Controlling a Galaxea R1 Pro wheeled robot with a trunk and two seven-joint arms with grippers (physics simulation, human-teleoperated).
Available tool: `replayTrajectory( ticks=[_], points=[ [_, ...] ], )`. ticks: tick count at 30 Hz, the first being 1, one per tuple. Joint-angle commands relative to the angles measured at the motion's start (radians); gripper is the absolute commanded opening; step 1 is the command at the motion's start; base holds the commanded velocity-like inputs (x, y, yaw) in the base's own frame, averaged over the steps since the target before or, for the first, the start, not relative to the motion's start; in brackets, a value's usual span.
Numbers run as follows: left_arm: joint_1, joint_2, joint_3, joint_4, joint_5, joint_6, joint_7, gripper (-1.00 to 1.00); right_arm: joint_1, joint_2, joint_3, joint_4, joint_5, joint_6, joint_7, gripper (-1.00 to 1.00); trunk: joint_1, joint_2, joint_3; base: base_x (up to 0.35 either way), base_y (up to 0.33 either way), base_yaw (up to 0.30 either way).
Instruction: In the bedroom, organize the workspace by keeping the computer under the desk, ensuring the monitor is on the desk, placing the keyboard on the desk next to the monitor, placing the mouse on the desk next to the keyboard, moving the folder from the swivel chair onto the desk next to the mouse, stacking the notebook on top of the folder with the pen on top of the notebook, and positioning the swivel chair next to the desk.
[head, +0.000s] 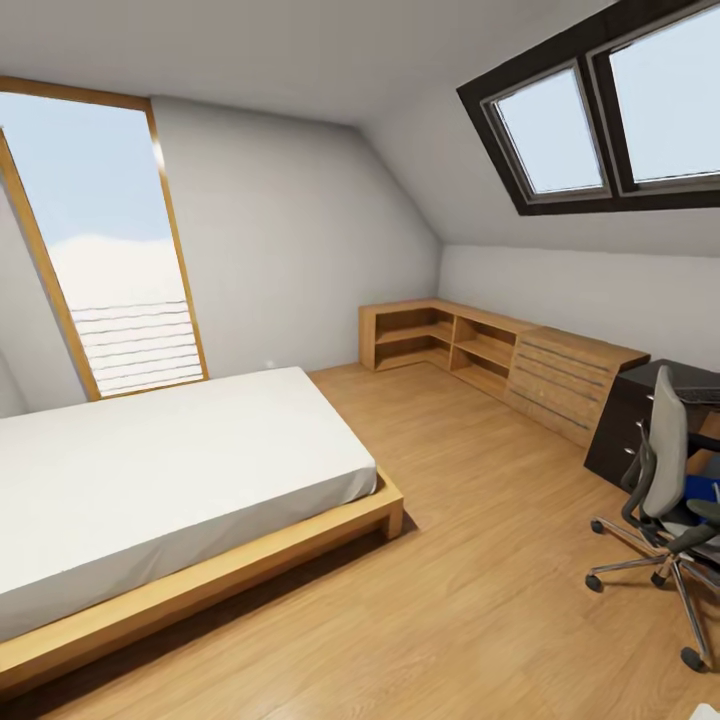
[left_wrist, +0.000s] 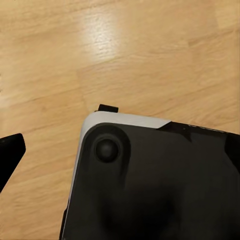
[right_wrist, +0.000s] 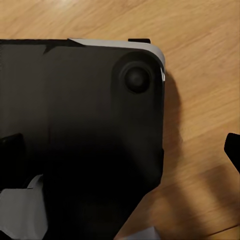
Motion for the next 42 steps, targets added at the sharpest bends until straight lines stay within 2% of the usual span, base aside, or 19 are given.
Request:
replayTrajectory(
  ticks=[1,10,13,15,18,20,22,23,25,28,30,34,42],
  points=[
    [0.000,0.000,0.000,0.000,0.004,-0.001,0.000,1.00,-0.001,0.000,0.000,0.001,0.000,-0.003,-0.001,1.00,-0.004,0.006,0.002,0.000,0.000,0.000],
    [0.000,-0.004,-0.004,-0.008,0.002,-0.004,0.000,1.00,-0.001,0.000,0.000,0.000,0.000,-0.005,-0.001,1.00,-0.038,0.069,0.030,0.000,0.000,0.000],
    [0.000,-0.004,-0.004,-0.039,0.003,-0.003,0.000,1.00,-0.002,0.002,0.001,-0.043,0.001,-0.035,0.000,1.00,-0.050,0.090,0.040,0.000,0.000,0.000],
    [0.000,-0.005,-0.004,-0.094,0.003,-0.002,0.000,1.00,-0.002,0.005,0.000,-0.117,-0.002,-0.118,0.000,1.00,-0.057,0.104,0.046,0.000,0.000,0.000],
    [0.000,-0.006,-0.004,-0.174,0.001,-0.001,0.001,1.00,-0.002,0.008,-0.002,-0.175,-0.008,-0.220,-0.002,1.00,-0.069,0.125,0.055,0.000,0.000,0.000],
    [0.000,-0.005,-0.004,-0.212,0.000,-0.001,0.002,1.00,-0.002,0.013,-0.002,-0.214,-0.010,-0.260,-0.002,1.00,-0.077,0.139,0.061,0.000,0.000,0.000],
    [0.000,-0.003,-0.005,-0.271,-0.001,0.001,0.003,1.00,-0.004,0.024,-0.003,-0.298,-0.013,-0.308,-0.002,1.00,-0.084,0.153,0.068,0.000,0.000,0.000],
    [0.000,-0.001,-0.004,-0.324,0.000,0.003,0.004,1.00,-0.016,0.031,-0.003,-0.385,-0.018,-0.335,-0.004,1.00,-0.088,0.160,0.071,0.000,0.000,0.000],
    [0.000,0.001,-0.003,-0.358,0.002,0.003,0.006,1.00,-0.067,0.033,-0.005,-0.449,-0.030,-0.353,-0.017,1.00,-0.092,0.167,0.074,0.000,0.000,0.000],
    [0.000,0.003,-0.001,-0.341,0.002,-0.001,0.005,1.00,-0.137,0.030,-0.008,-0.460,-0.037,-0.361,-0.045,1.00,-0.092,0.167,0.074,0.000,0.000,0.000],
    [0.000,0.004,-0.001,-0.306,0.000,-0.010,0.004,1.00,-0.176,0.021,-0.017,-0.434,-0.042,-0.365,-0.091,1.00,-0.092,0.167,0.074,0.000,0.000,0.000],
    [0.000,0.009,-0.001,-0.280,-0.002,-0.039,0.003,1.00,-0.197,0.015,-0.026,-0.391,-0.045,-0.369,-0.162,1.00,-0.092,0.167,0.074,0.000,0.000,0.000],
    [0.000,0.013,-0.001,-0.262,-0.001,-0.053,0.004,1.00,-0.203,0.018,-0.022,-0.359,-0.046,-0.372,-0.179,1.00,-0.092,0.167,0.074,0.000,0.000,-0.001]
  ],
)
